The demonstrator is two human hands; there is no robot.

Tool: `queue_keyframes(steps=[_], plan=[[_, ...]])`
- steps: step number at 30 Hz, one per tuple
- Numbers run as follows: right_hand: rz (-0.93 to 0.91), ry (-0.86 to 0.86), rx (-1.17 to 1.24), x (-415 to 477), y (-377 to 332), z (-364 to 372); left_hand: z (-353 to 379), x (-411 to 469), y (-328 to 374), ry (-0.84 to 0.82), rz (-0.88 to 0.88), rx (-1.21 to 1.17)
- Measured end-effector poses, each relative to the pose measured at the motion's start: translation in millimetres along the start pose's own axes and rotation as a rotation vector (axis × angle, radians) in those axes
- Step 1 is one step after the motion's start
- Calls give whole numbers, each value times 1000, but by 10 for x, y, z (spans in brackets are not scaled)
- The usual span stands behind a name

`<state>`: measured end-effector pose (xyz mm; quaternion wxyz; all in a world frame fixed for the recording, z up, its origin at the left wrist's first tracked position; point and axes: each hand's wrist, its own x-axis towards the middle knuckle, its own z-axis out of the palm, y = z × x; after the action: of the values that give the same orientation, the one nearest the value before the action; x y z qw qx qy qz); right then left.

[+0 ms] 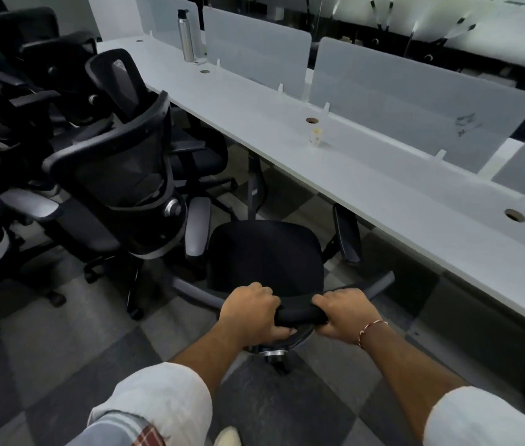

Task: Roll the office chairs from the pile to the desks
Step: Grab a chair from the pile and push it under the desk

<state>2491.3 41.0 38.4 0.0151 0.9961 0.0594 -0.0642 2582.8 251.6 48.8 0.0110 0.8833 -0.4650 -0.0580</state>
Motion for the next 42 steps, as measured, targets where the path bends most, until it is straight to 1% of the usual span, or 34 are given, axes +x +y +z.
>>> queue_keyframes(steps=[6,10,17,23,28,35,42], plan=[[19,9,-20,-724,-22,119,108,-301,609,24,10,22],[62,6,-16,-1281,-60,187,198,-495,1035,24,46,30],[204,0,-1,-2196,-310,297,299,-944,1670,12,144,5],[397,-31,5,-2905,-742,356,375,-1293,2037,-2,273,52],[527,-9,50,-3256,-1186,396,448,-1471,2126,-58,349,83],[724,53,62,-3843,-1846,503,428,-1850,2375,-97,550,159],[810,120,9,-4480,-2365,626,455,-2314,2746,-136,688,190]])
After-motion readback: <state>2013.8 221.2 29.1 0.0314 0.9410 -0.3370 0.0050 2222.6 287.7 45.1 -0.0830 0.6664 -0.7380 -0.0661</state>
